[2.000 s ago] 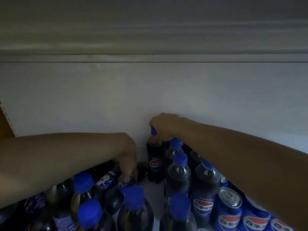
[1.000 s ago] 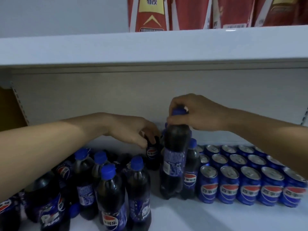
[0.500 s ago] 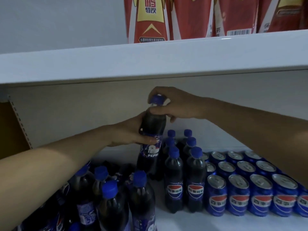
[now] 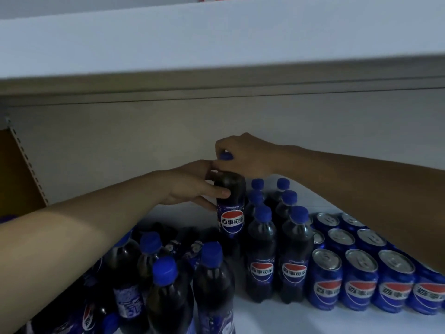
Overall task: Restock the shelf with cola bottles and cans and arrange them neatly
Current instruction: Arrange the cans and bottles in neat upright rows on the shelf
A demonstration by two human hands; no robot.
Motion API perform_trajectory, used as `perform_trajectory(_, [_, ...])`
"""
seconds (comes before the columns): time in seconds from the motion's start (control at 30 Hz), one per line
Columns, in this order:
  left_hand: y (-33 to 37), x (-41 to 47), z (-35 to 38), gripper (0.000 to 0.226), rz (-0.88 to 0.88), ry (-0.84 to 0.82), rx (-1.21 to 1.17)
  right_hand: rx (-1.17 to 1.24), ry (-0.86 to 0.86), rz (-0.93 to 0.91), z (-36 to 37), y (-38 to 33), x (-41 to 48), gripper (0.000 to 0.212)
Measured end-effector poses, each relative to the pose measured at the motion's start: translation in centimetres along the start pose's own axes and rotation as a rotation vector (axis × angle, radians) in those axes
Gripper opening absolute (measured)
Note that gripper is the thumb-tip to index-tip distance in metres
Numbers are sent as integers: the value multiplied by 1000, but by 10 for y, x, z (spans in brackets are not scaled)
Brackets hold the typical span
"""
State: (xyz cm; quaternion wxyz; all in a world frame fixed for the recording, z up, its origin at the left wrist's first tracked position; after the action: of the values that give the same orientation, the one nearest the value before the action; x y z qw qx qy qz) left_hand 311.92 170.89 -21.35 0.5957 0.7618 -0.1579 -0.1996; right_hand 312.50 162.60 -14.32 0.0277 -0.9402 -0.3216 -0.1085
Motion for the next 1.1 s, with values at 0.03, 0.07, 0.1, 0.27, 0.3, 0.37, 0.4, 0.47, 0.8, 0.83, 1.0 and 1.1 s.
perform_trajectory(0.03, [-4,1,1,54,-11,7,3,2,-18,8,7,2,0,31])
perform_trajectory(0.07, [-7,3,2,52,-23,13,11,-8,-37,19,14,4,0,32])
perform_trajectory(0.1, [-11,5,3,51,-37,24,29,-26,-55,34,21,6,0,34])
perform_trajectory(0.27, [-31,18,3,53,-149,130,251,-133,-137,77,57,9,4,34])
perform_trajectory(0.3, [-33,21,3,53,-151,138,297,-144,-152,79,63,9,4,34])
perform_trajectory(0.37, [-38,25,3,58,-152,146,401,-172,-173,80,73,9,3,34])
perform_trajectory(0.4, [-40,27,3,62,-160,150,425,-181,-182,79,76,9,3,33])
perform_trajectory(0.47, [-44,29,5,74,-184,147,445,-180,-198,75,82,10,3,33])
perform_trajectory(0.8, [-51,31,18,72,-196,121,418,-256,-221,59,93,13,3,37])
perform_trajectory(0.83, [-51,31,18,74,-193,121,406,-256,-226,57,92,14,2,38])
perform_trajectory(1.0, [-54,27,18,52,-221,68,375,-349,59,-24,51,-8,-20,28])
perform_trajectory(1.1, [-42,16,-6,16,-202,105,535,66,140,-160,32,-43,-55,27])
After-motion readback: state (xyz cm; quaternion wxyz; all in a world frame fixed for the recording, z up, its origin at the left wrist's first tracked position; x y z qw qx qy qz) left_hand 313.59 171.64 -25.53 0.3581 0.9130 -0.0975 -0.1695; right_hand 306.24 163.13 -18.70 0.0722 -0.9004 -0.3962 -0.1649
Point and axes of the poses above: each hand's wrist, its own x-axis towards the middle knuckle, its own z-axis out of the palm, y = z × x, the point moved 9 cm from there along x, towards the middle knuckle, and after that the axes turned 13 degrees about -x, right-handed, at the moved point
